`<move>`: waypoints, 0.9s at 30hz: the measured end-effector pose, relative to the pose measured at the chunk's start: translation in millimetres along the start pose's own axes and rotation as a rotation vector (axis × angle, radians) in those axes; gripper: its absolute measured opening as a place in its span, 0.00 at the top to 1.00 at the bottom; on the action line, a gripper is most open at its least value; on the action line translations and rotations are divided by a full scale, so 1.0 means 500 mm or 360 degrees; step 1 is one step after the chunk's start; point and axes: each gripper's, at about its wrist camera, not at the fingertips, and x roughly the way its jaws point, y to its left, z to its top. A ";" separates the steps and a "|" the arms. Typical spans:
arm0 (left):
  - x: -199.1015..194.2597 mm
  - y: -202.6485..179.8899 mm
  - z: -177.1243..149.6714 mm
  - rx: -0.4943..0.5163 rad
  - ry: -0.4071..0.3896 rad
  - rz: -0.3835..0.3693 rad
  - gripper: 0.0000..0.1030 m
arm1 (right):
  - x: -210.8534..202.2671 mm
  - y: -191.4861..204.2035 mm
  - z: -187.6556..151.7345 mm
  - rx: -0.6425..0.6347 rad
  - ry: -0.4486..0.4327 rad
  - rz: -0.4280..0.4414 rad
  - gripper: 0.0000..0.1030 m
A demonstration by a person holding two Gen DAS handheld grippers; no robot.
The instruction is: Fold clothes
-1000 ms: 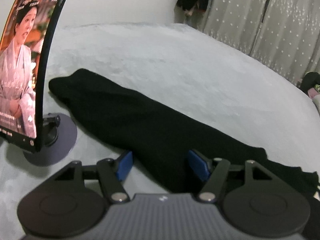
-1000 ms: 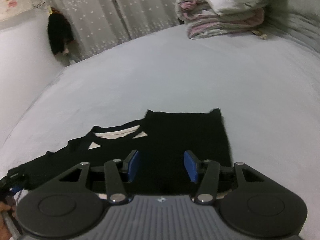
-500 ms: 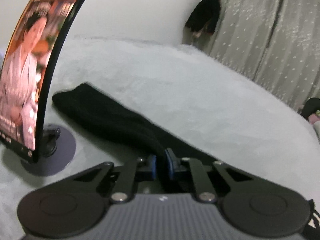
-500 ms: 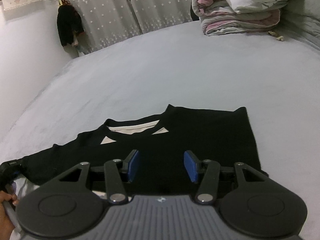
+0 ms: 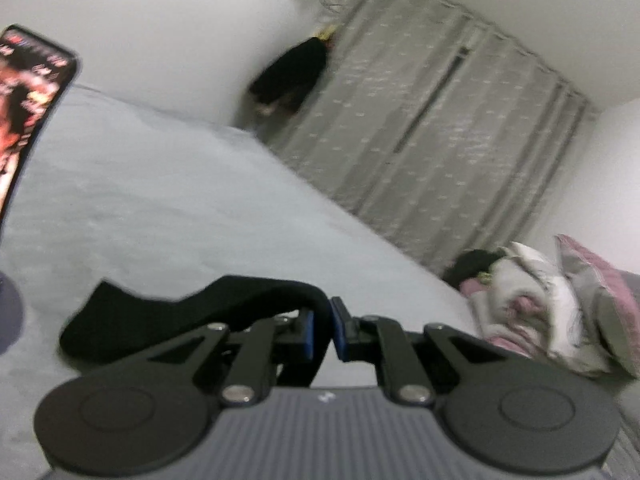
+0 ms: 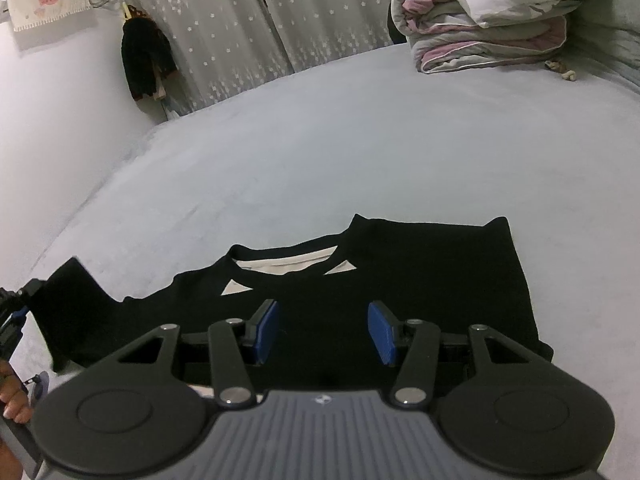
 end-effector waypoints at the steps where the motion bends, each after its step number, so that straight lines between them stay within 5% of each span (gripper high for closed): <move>1: 0.000 -0.009 -0.002 0.0004 0.0009 -0.0043 0.91 | -0.002 0.000 0.000 0.0003 -0.0002 0.0003 0.51; 8: -0.007 -0.111 -0.050 0.0135 0.0143 -0.0313 0.91 | -0.010 -0.009 0.001 0.0025 -0.0008 0.0011 0.51; 15: 0.000 -0.208 -0.131 0.0250 0.0285 -0.0462 0.91 | -0.017 -0.019 0.001 0.0054 -0.0015 0.0008 0.51; 19: 0.024 -0.245 -0.174 0.0311 0.0397 -0.0497 0.91 | -0.014 -0.022 -0.001 0.0059 -0.0008 0.0008 0.51; 27: 0.096 -0.263 -0.289 0.0565 0.0865 -0.0449 0.89 | 0.009 -0.013 -0.010 0.0045 0.0051 0.0036 0.51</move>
